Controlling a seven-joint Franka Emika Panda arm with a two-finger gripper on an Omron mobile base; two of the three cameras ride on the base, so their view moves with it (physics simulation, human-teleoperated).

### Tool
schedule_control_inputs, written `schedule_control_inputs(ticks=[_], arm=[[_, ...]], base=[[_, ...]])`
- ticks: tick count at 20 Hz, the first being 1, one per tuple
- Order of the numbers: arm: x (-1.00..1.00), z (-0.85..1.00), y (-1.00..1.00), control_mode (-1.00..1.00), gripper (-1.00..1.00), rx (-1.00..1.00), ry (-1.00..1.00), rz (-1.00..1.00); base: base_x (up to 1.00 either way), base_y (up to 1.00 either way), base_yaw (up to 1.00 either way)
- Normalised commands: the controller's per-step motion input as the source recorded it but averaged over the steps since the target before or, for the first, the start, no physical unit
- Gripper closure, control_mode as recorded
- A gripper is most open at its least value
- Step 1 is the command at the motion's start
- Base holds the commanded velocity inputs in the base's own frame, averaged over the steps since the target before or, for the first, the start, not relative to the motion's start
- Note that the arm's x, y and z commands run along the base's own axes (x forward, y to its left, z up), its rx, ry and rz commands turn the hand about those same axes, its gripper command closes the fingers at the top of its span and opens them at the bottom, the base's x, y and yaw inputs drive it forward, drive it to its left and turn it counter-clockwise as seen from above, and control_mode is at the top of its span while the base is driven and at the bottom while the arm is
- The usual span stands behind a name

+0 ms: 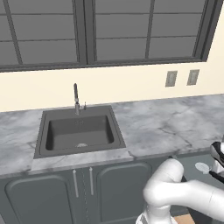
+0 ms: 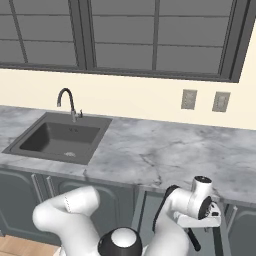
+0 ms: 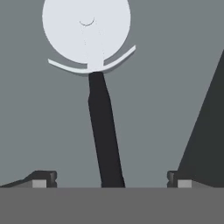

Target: Take the pizza cutter from the drawer on the right and place it on the dining counter for cutting.

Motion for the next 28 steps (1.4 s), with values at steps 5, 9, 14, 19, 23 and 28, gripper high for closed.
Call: schedule_control_inputs(ticks=[5, 9, 14, 19, 23, 28], arm=[[-0.49, 0.00, 0.04, -1.00, -1.00, 0.00, -0.03, 0.00], [-0.35, 0.00, 0.22, -1.00, -1.00, 0.00, -0.10, 0.00], [-0.12, 0.00, 0.26, -1.00, -1.00, 0.00, -0.08, 0.01], [-0.05, -0.01, 0.23, -1.00, -1.00, 0.00, 0.00, 0.01], [0.01, -0.05, 0.02, -1.00, -1.00, 0.00, 0.00, 0.00], [0.18, -0.01, -0.03, -1.00, -1.00, 0.00, 0.00, 0.00]], base=[[0.00, 0.00, 0.00], [0.00, 0.00, 0.00], [0.00, 0.00, 0.00], [0.00, 0.00, 0.00], [0.00, 0.00, 0.00], [0.00, 0.00, 0.00]])
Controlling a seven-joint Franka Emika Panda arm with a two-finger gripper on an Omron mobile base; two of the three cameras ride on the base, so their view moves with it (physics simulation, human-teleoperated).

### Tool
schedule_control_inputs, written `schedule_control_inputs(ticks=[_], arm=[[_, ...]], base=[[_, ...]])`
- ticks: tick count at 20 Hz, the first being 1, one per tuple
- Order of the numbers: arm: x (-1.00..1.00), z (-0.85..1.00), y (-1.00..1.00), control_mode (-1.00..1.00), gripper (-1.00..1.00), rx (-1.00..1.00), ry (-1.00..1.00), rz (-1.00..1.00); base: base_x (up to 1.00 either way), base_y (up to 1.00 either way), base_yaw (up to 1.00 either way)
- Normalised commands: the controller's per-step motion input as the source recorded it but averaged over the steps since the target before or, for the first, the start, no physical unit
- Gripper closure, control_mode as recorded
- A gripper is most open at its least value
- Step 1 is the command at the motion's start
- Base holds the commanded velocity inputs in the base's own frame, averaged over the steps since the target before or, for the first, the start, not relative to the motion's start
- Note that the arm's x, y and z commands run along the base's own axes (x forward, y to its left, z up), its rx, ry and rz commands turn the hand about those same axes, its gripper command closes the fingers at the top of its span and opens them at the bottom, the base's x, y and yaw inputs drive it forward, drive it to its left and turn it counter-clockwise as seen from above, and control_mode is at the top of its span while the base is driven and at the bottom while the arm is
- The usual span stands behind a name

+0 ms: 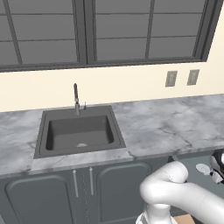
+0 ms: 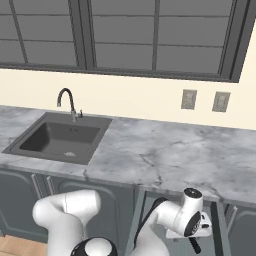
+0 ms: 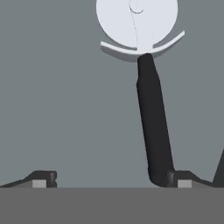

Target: Take the pizza cutter from the drawer on the right and place it on the dining counter for cutting.

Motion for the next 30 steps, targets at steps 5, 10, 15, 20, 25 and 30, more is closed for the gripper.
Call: schedule_control_inputs(ticks=[5, 10, 15, 20, 25, 30], arm=[[0.21, -0.12, -0.30, -1.00, -1.00, 0.04, 0.00, 0.06], [0.01, -0.12, -0.30, -1.00, -1.00, 0.02, 0.01, 0.04], [0.00, -0.24, -0.07, -1.00, -1.00, 0.00, 0.03, 0.01], [0.00, -0.31, 0.00, -1.00, -1.00, 0.00, 0.00, 0.00], [0.00, -0.22, 0.00, -1.00, -1.00, 0.00, 0.00, 0.00], [0.00, -0.10, 0.00, -1.00, -1.00, 0.00, 0.00, 0.00]], base=[[0.00, 0.00, 0.00], [0.00, 0.00, 0.00], [0.00, 0.00, 0.00], [0.00, 0.00, 0.00], [0.00, 0.00, 0.00], [0.00, 0.00, 0.00]])
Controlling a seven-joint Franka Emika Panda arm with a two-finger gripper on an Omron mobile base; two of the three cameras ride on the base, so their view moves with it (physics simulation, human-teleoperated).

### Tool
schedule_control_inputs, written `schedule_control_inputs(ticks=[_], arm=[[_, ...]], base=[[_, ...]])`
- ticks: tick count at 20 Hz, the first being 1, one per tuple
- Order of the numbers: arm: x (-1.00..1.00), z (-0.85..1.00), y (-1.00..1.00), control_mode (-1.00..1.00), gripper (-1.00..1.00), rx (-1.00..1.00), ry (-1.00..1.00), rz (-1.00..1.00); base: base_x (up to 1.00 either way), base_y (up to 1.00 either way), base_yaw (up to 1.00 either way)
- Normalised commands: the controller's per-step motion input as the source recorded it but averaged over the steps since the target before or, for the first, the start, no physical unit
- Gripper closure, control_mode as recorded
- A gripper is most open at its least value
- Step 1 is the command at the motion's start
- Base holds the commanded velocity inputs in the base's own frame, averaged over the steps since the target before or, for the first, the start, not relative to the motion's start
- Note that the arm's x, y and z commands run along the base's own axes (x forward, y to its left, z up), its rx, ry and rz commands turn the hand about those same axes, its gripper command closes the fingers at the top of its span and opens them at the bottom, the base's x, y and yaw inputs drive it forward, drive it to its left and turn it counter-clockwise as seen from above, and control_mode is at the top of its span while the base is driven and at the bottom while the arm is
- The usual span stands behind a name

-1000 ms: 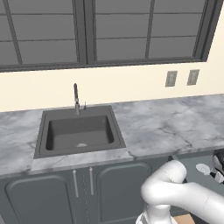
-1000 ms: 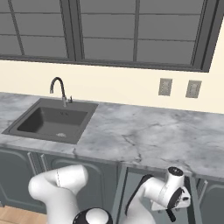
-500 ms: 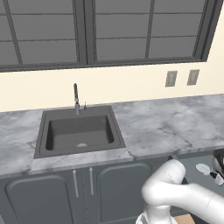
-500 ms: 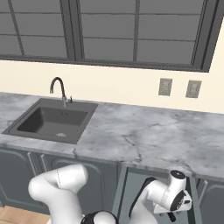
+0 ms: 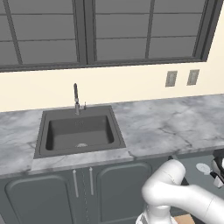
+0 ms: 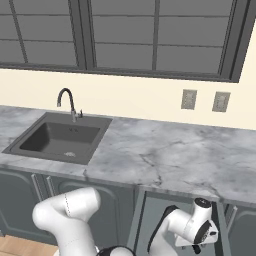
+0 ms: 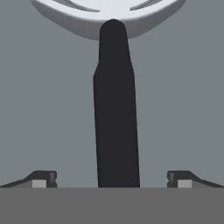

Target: Take the pizza cutter from the drawer on the right and place it on the dining counter for cutting.

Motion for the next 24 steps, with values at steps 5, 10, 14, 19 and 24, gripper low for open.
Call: schedule_control_inputs(ticks=[5, 10, 14, 19, 24], arm=[[0.00, -0.01, 0.00, -1.00, -1.00, 0.00, 0.00, 0.00], [0.00, 0.00, 0.00, -1.00, -1.00, 0.00, 0.00, 0.00], [0.00, 0.00, 0.00, -1.00, -1.00, 0.00, 0.00, 0.00], [0.00, 0.00, 0.00, -1.00, 1.00, 0.00, 0.00, 0.00], [0.00, 0.00, 0.00, -1.00, 1.00, 0.00, 0.00, 0.00]], base=[[0.00, 0.00, 0.00], [0.00, 0.00, 0.00], [0.00, 0.00, 0.00], [0.00, 0.00, 0.00], [0.00, 0.00, 0.00]])
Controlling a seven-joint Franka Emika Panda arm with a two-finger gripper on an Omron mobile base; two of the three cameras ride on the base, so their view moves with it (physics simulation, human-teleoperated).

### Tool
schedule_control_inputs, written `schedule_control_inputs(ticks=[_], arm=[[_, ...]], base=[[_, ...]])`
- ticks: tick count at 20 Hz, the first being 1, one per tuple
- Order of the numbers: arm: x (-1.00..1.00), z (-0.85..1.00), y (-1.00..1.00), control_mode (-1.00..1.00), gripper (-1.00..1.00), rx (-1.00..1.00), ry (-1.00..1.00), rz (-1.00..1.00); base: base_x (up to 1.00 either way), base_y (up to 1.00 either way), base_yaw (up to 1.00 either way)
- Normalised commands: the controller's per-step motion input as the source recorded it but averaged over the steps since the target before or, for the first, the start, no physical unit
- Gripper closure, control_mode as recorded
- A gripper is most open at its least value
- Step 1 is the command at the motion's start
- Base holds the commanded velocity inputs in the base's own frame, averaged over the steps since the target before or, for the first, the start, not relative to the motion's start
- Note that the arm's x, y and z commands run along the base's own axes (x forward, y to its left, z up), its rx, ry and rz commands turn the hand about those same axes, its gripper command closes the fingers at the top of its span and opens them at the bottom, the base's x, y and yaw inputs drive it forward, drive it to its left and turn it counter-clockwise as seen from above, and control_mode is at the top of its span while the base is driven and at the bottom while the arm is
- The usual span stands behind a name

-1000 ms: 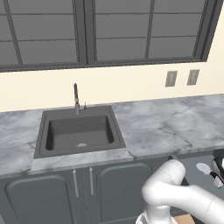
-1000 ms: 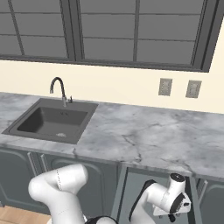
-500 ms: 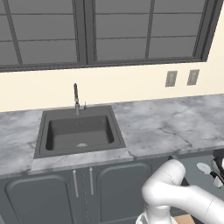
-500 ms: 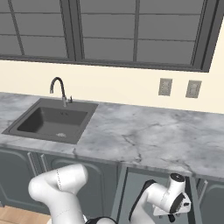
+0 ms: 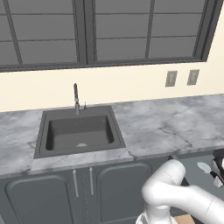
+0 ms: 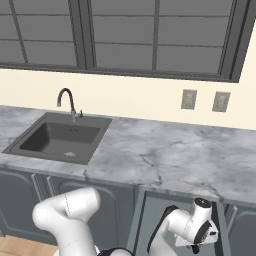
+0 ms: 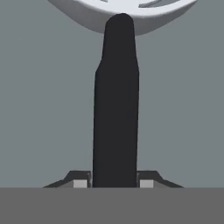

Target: Take the pizza cutter from the drawer on the right and place it on the dining counter for cutting.

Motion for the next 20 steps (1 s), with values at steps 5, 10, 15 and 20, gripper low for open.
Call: schedule_control_inputs(ticks=[5, 10, 15, 20], arm=[[0.00, 0.00, 0.00, -1.00, 1.00, 0.00, 0.00, 0.00], [0.00, 0.00, 0.00, -1.00, 1.00, 0.00, 0.00, 0.00], [0.00, 0.18, 0.00, -1.00, 1.00, 0.00, 0.01, 0.00], [-0.33, 0.74, 0.00, -1.00, 1.00, 0.00, 0.00, 0.01]], base=[[0.00, 0.00, 0.00], [0.00, 0.00, 0.00], [0.00, 0.00, 0.00], [0.00, 0.00, 0.00]])
